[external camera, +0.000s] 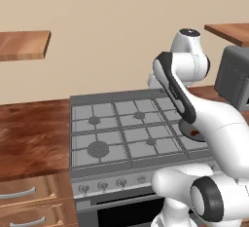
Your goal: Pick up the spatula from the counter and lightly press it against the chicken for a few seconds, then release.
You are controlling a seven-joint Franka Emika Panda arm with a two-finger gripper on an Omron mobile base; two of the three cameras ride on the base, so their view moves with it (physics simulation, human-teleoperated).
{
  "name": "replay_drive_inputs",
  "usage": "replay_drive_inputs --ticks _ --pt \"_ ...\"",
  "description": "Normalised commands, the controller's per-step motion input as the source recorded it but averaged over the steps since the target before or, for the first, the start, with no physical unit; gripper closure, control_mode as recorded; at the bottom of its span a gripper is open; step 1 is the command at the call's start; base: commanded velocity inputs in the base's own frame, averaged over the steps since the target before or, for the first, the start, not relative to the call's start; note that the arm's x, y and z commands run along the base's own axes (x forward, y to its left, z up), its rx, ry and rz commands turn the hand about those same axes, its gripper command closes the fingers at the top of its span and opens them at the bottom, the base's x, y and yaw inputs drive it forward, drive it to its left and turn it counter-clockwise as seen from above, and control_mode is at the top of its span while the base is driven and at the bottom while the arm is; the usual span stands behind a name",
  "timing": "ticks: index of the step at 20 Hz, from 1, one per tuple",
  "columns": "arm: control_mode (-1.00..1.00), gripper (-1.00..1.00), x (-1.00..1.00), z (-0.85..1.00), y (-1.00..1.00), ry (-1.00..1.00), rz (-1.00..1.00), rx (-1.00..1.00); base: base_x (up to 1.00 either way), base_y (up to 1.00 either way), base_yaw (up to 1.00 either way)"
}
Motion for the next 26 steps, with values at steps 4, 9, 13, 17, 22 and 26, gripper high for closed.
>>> replay_drive_inputs --ticks 4,9,13,17,22,26 --pt "-1.00 -1.00 -0.12 0.00 0.00 0.00 0.00 0.00 0.00 0.00 0.00" --pt "-1.00 -1.00 -0.40 0.00 -0.18 -0.03 -0.03 0.01 0.00 0.00 0.00" --pt "-1.00 -1.00 -0.32 -0.04 -0.36 -0.01 -0.11 0.01 0.00 0.00 0.00" --pt "-1.00 -1.00 -0.09 -0.15 -0.50 0.00 -0.10 0.05 0.00 0.00 0.00" --pt "-1.00 -1.00 0.00 -0.08 -0.29 -0.04 0.00 0.01 0.00 0.00 0.00" --pt "-1.00 -1.00 -0.03 -0.16 -0.43 -0.04 0.00 0.00 0.00 0.00 0.00"
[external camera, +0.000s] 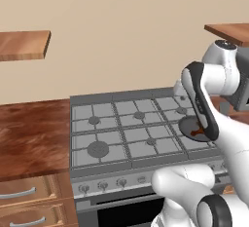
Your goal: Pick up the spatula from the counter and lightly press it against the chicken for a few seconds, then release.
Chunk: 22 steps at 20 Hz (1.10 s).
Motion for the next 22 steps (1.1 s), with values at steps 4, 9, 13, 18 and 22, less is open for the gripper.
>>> replay_drive_inputs --ticks 4,9,13,18,22 --pt "-1.00 -1.00 -0.05 -0.08 -0.45 -0.02 0.00 0.00 0.00 0.00 0.00" --pt "-1.00 -1.00 -0.01 -0.04 -0.48 0.00 0.00 0.00 0.00 0.00 0.00" --pt "-1.00 -1.00 -0.03 -0.01 -0.42 -0.07 0.01 0.00 0.00 0.00 0.00" --pt "-1.00 -1.00 -0.01 0.00 -0.34 -0.13 0.07 -0.04 0.00 0.00 0.00" --pt "-1.00 -1.00 0.00 0.00 -0.24 -0.18 0.13 -0.06 0.00 0.00 0.00"
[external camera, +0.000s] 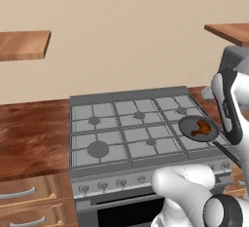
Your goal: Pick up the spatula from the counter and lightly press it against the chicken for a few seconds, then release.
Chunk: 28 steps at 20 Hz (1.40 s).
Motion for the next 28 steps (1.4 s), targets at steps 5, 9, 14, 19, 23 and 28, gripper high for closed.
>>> replay_drive_inputs --ticks 5,9,14,19,23,28 --pt "-1.00 -1.00 -0.03 0.00 -0.43 -0.07 0.12 -0.06 0.00 0.00 0.00" --pt "-1.00 -1.00 -0.05 0.00 -0.53 0.00 0.12 -0.07 0.00 0.00 0.00" --pt "-1.00 -1.00 0.00 0.00 -0.47 0.00 0.11 -0.08 0.00 0.00 0.00" --pt "-1.00 -1.00 0.00 -0.08 -0.23 0.00 0.05 -0.04 0.00 0.00 0.00" --pt "-1.00 -1.00 0.00 -0.26 -0.12 0.00 0.00 0.00 0.00 0.00 0.00" --pt "-1.00 -1.00 0.00 -0.26 -0.17 0.00 -0.05 0.03 0.00 0.00 0.00"
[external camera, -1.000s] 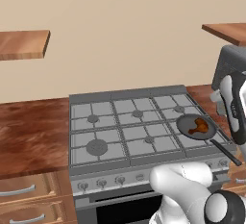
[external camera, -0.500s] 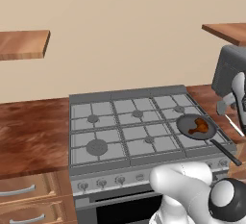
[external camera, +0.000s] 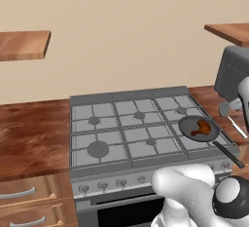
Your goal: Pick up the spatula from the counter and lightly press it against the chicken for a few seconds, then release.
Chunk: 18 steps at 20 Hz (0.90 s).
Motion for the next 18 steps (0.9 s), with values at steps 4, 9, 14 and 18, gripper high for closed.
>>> replay_drive_inputs --ticks 4,9,14,18 --pt "-1.00 -1.00 0.00 -0.17 -0.23 0.03 -0.07 0.00 0.00 0.00 0.00" --pt "-1.00 -1.00 0.06 -0.10 -0.20 0.08 -0.06 0.00 0.00 0.00 0.00" --pt "-1.00 -1.00 0.17 -0.14 -0.15 0.09 -0.03 0.00 0.00 0.00 0.00" --pt "-1.00 -1.00 0.05 -0.26 -0.21 0.00 0.00 0.00 0.00 0.00 0.00"
